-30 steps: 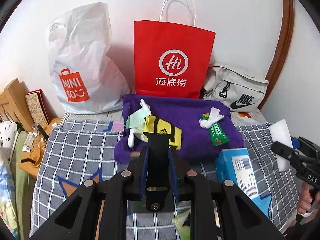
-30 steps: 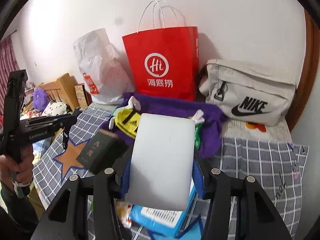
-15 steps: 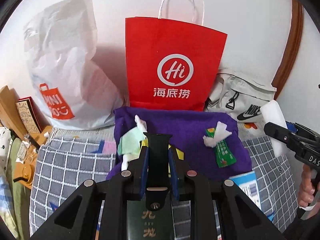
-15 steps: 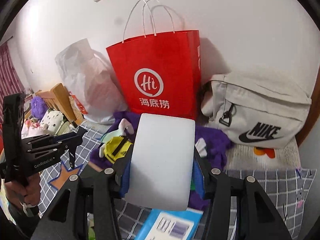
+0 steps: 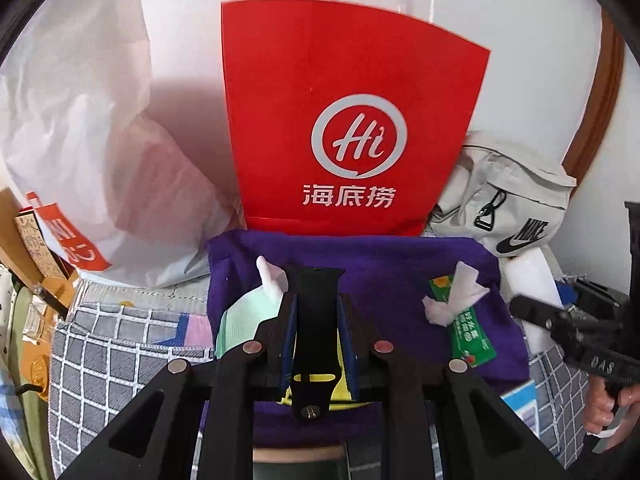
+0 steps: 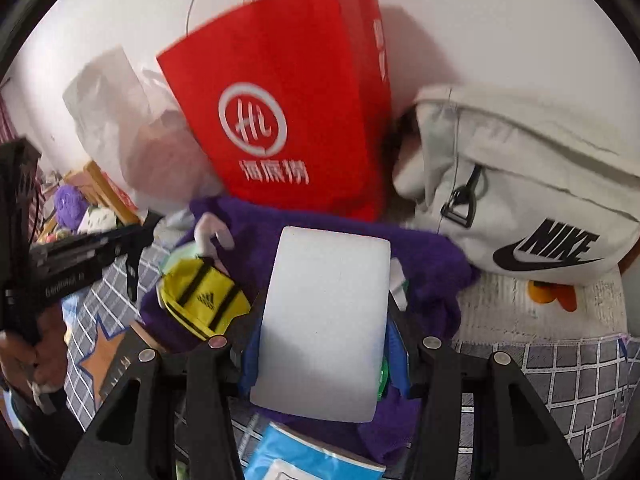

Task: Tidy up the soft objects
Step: 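Open the right gripper to drop the foam block on the towel while the left gripper releases the strap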

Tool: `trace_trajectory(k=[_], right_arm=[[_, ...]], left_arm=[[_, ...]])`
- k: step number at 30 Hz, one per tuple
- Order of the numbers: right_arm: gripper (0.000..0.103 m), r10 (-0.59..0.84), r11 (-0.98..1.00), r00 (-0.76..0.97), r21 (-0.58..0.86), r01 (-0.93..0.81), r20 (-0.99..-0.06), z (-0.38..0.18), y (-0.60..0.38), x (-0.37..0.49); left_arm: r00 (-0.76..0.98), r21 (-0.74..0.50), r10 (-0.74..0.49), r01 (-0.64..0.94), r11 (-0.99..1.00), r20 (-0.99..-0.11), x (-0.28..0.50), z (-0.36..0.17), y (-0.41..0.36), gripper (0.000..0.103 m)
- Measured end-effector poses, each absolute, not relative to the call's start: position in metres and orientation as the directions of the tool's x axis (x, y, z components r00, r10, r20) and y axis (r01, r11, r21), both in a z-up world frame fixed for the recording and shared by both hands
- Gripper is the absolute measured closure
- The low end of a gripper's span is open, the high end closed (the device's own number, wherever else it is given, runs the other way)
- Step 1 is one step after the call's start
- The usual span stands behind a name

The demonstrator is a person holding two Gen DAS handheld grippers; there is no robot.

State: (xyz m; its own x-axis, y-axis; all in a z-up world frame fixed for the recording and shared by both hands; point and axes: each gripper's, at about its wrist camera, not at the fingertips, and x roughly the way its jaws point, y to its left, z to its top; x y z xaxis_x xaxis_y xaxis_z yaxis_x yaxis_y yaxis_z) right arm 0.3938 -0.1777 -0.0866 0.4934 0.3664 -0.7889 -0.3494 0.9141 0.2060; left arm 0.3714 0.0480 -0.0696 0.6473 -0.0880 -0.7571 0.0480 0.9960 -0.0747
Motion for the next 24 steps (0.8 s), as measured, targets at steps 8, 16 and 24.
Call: trace_trajectory(k=[8, 16, 24], right_arm=[[0.051, 0.324, 0.914, 0.417, 0.169, -0.368, -0.849, -0.122, -0.174, 0.403], [0.051, 0.282, 0.906, 0.353, 0.126, -0.405, -0.892, -0.148, -0.166, 0.408], [0.050, 0.269, 0.915, 0.319, 0.138, -0.380, -0.909, -0.163, -0.167, 0.415]], left_arm=[[0.613, -0.105, -0.106, 0.037, 0.994, -0.783, 0.389, -0.096, 0.055, 0.084], [0.587, -0.123, -0.132, 0.055, 0.991, -0.799, 0.399, -0.109, 0.050, 0.083], [0.538, -0.121, -0.131, 0.055, 0.991, -0.832, 0.409, -0.128, 0.045, 0.083]])
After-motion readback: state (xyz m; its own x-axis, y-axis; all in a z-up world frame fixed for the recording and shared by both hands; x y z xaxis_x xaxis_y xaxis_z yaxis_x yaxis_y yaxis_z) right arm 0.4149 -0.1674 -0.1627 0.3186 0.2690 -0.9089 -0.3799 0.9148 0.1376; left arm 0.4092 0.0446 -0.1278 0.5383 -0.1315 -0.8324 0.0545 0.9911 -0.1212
